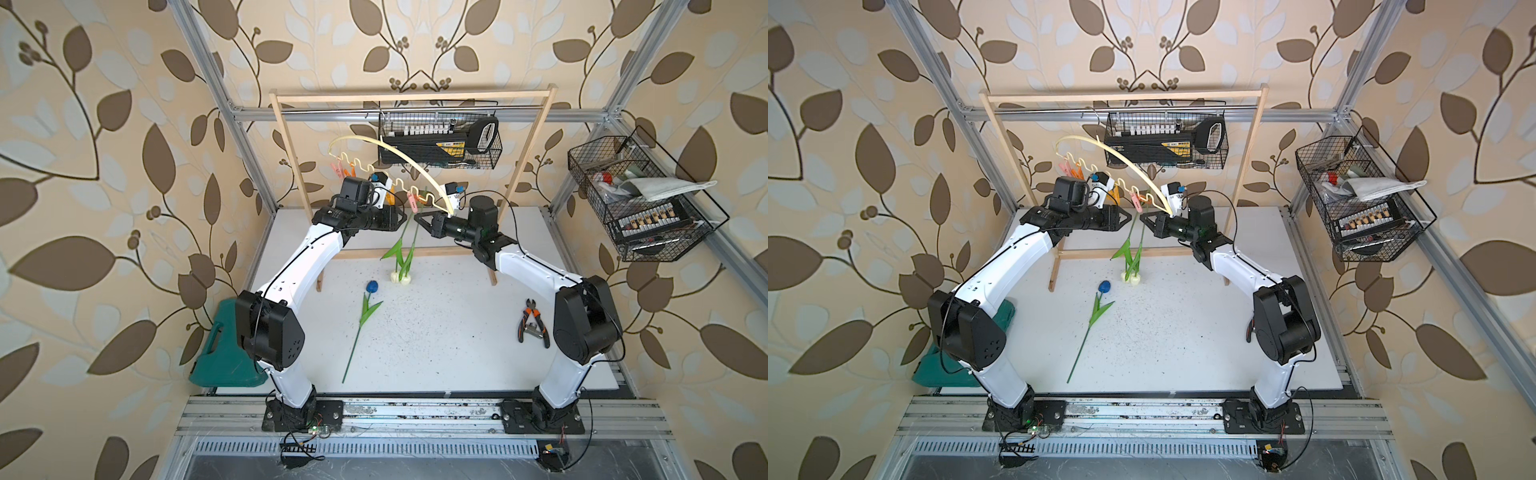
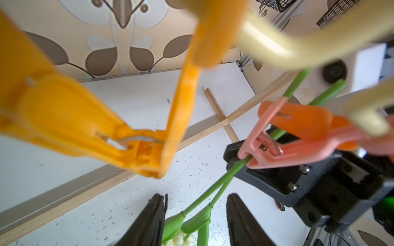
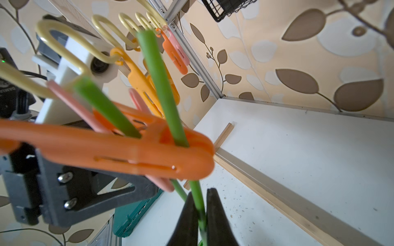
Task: Dry the flowers on a clothes hanger
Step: Adjust the flower on the hanger.
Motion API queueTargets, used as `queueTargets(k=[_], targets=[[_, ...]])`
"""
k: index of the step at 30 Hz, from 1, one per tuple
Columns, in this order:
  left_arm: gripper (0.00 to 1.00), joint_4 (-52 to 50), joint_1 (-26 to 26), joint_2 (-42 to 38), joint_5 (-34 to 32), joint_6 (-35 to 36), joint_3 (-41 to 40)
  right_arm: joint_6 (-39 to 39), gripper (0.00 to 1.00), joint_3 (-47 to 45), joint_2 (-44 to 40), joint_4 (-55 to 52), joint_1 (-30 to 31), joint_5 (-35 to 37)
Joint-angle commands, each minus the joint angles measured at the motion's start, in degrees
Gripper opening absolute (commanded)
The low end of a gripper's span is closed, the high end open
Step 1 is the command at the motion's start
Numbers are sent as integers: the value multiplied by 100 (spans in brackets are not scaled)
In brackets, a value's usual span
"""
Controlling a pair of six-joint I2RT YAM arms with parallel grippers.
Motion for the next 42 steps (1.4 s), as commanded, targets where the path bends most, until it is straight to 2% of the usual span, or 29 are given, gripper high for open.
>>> queueTargets(k=[1,13,19,24,28,42], targets=[[51,54,71,-294,-55,-20,-13,-381,11,294,-201,-551,6,372],[51,63,74,-294,94,-20,-84,-572,11,692,-344,-1356,4,916],[63,571,77,-321,723,-59,-450,-546,12,794,-467,-1699,9,828],[67,1006,73,-160,1157,-162,-556,-585,12,828,-452,-1768,5,698],[66,1325,72,-55,1210,-162,-541,-628,11,845,-461,-1796,4,610],[58,1493,-8,444,1544,-216,-229,-628,12,926,-487,-1854,5,538]])
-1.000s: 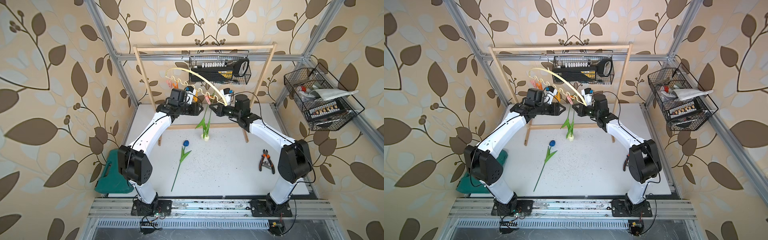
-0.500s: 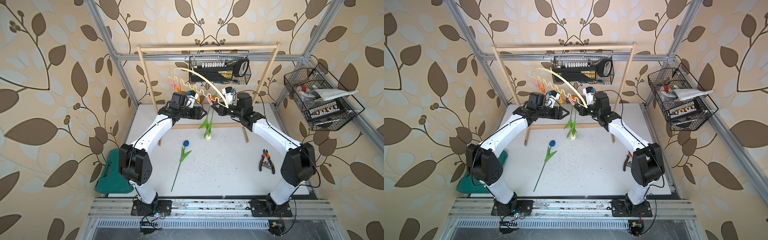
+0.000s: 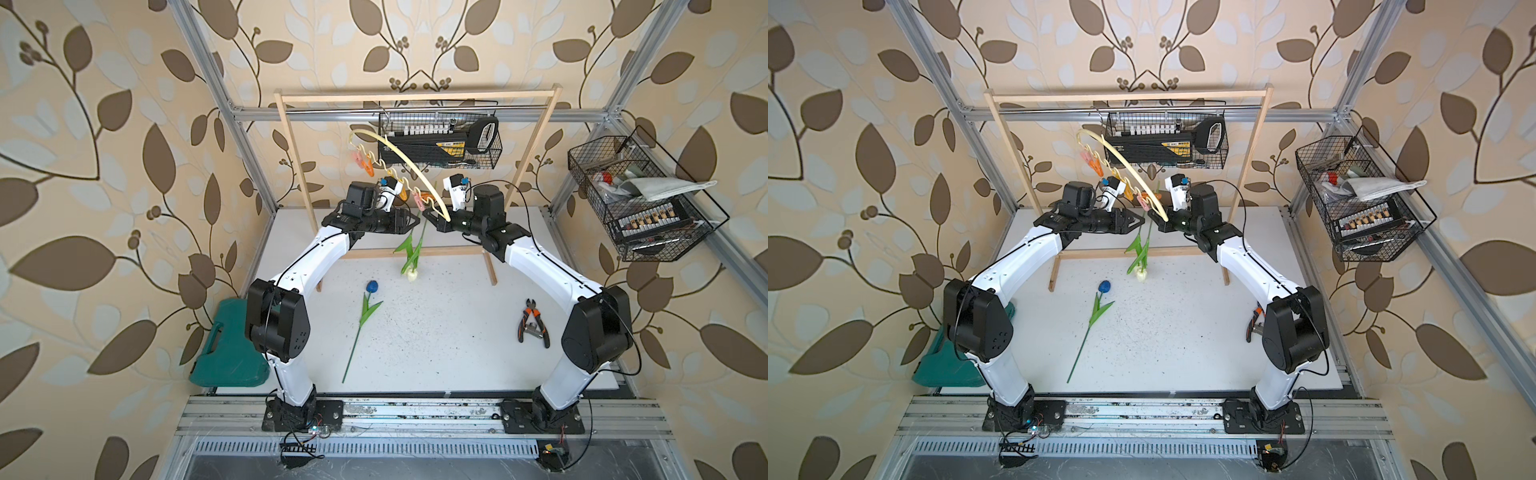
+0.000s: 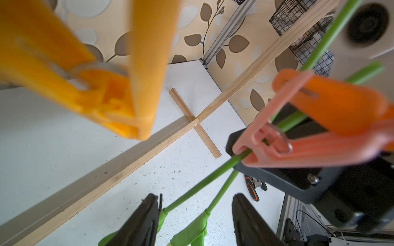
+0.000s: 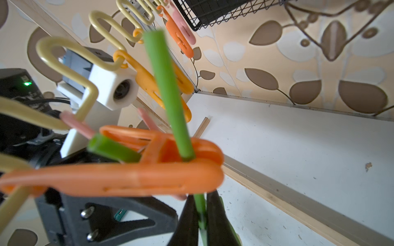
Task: Dry the flowers on a clothes hanger
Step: Adjust the flower on the hanger.
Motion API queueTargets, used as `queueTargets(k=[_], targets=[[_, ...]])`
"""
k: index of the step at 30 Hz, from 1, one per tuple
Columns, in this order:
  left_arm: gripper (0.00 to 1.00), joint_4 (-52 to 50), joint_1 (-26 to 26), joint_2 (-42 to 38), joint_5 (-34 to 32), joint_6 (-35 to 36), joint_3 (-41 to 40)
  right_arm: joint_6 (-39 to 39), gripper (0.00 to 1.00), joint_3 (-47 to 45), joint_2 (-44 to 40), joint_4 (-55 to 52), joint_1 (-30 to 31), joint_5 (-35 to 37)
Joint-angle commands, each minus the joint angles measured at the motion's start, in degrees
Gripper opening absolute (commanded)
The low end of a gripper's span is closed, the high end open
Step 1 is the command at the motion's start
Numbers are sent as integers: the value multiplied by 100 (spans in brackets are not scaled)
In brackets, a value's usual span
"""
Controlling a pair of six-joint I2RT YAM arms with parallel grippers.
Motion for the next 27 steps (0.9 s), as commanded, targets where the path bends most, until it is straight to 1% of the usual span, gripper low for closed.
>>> queueTargets(k=[1,11,22,27], targets=[[57,260,-6,45,155,-37,209,-61,11,222,-144,-8,-1,-162],[47,336,-46,305,128,-90,446,9,11,233,-129,69,-18,-260],[24,314,-67,348,6,-77,510,14,11,251,-170,47,-73,-349],[21,248,-66,251,-90,-37,457,7,11,285,-240,-67,-95,-320]])
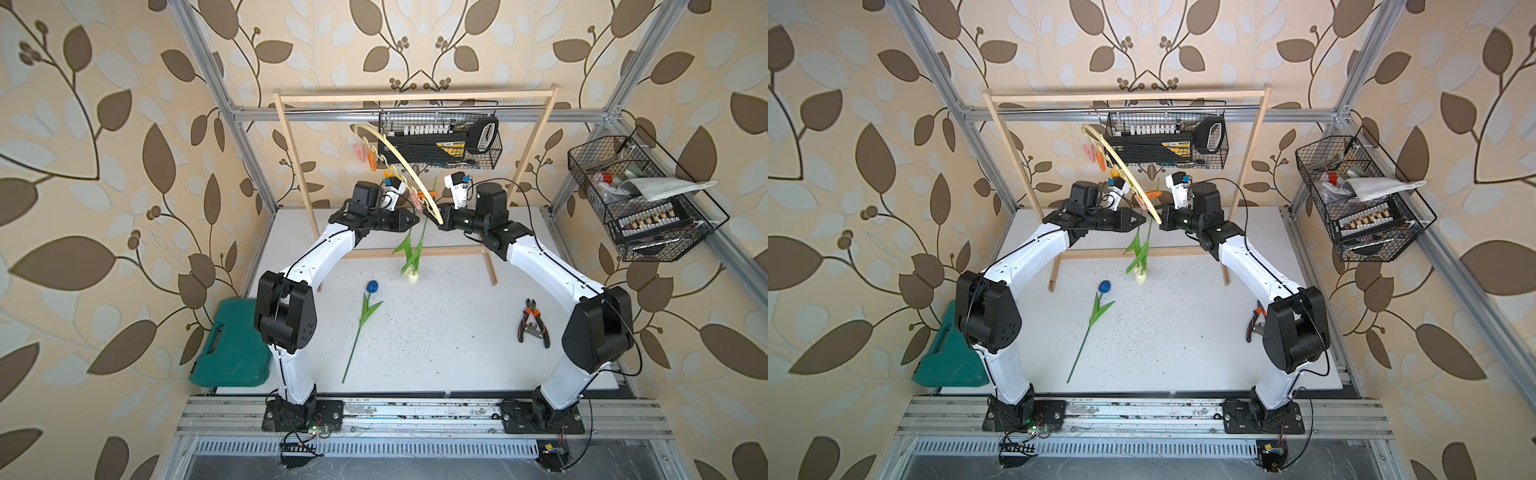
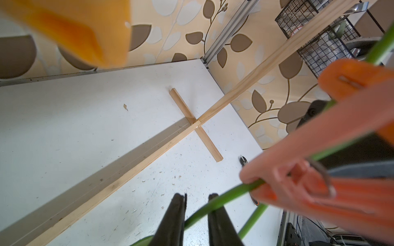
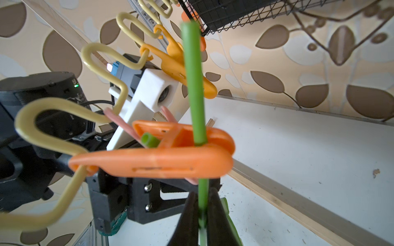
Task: Dry the flowers on a clothes hanger
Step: Adjust the flower on the hanger.
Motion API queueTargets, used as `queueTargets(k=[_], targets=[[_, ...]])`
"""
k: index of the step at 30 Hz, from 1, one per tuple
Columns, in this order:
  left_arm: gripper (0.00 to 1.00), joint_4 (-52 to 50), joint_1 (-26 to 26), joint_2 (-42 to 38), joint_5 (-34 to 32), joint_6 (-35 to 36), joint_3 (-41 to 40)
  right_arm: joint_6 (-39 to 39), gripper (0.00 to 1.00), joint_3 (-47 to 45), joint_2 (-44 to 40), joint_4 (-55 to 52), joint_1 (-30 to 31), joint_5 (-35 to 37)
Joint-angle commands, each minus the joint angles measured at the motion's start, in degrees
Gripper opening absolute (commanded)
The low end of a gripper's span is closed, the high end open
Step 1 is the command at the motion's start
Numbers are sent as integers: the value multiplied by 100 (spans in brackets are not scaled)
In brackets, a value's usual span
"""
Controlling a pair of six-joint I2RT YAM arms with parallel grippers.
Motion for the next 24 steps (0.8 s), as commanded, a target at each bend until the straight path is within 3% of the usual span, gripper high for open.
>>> queueTargets(k=[1,24], targets=[[21,115,-47,-166,-109,72,162,-1,11,239,-221,-101,-23,-95],[19,-133,-48,-421,-317,162,18,60,12,694,-188,-474,-73,-131]])
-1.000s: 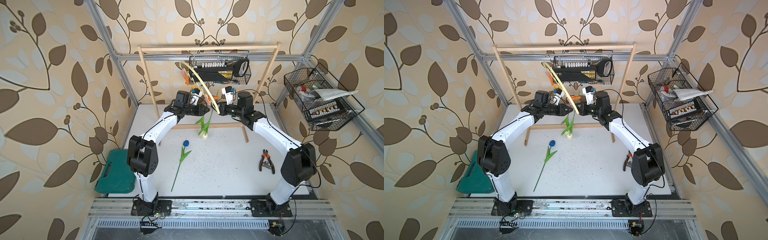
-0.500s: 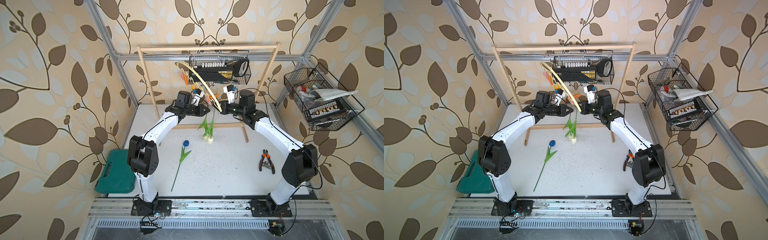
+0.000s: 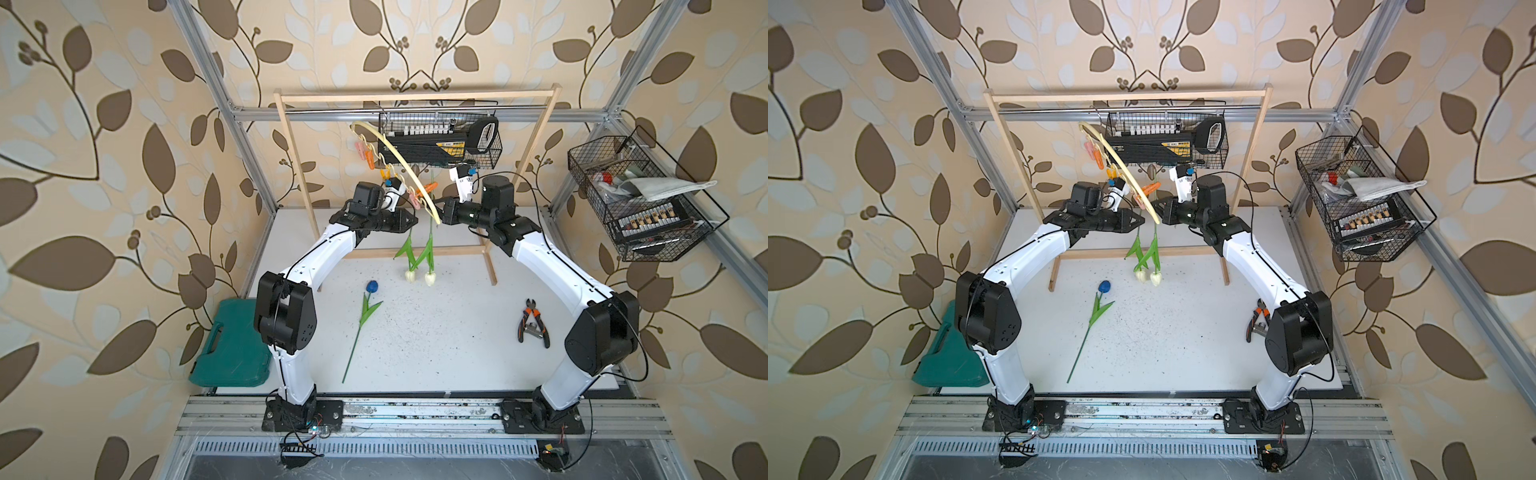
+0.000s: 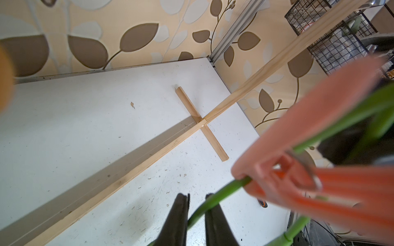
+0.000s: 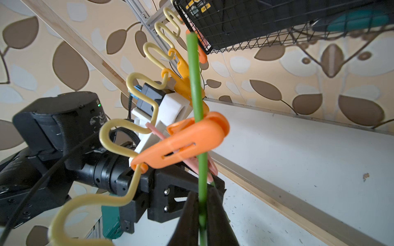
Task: Dry the flowers on a clothes hanger
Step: Adjust the flower on the hanger.
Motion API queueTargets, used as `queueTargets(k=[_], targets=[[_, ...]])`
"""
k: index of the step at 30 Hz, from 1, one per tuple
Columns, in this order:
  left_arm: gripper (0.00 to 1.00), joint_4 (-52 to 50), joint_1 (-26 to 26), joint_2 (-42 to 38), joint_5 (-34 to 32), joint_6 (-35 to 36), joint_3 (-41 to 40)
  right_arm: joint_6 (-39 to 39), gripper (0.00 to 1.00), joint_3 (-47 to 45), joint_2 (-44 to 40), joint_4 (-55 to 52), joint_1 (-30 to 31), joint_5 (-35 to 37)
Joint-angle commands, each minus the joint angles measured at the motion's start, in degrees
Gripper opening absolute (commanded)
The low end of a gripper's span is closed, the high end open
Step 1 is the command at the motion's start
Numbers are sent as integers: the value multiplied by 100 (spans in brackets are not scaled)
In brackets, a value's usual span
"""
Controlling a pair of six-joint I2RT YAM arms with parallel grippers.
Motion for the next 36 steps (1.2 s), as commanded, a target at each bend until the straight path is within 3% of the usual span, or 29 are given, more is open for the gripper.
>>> queueTargets(k=[1,14,24,29,32,36], targets=[[19,33,-12,-382,-50,84,21,45,12,286,-84,-53,0,-135],[19,11,-15,-391,-67,75,34,-73,15,301,-239,-232,-31,-27],[21,60,-11,-400,-116,49,48,256,21,-970,-593,476,-27,15],[22,27,-12,-432,-138,-2,70,326,38,-1166,-569,587,-35,-37],[27,-65,-12,-534,-186,-40,80,327,40,-1158,-633,573,-93,-37],[41,-403,-10,-619,-264,-39,198,384,42,-1243,-803,545,-197,-36]])
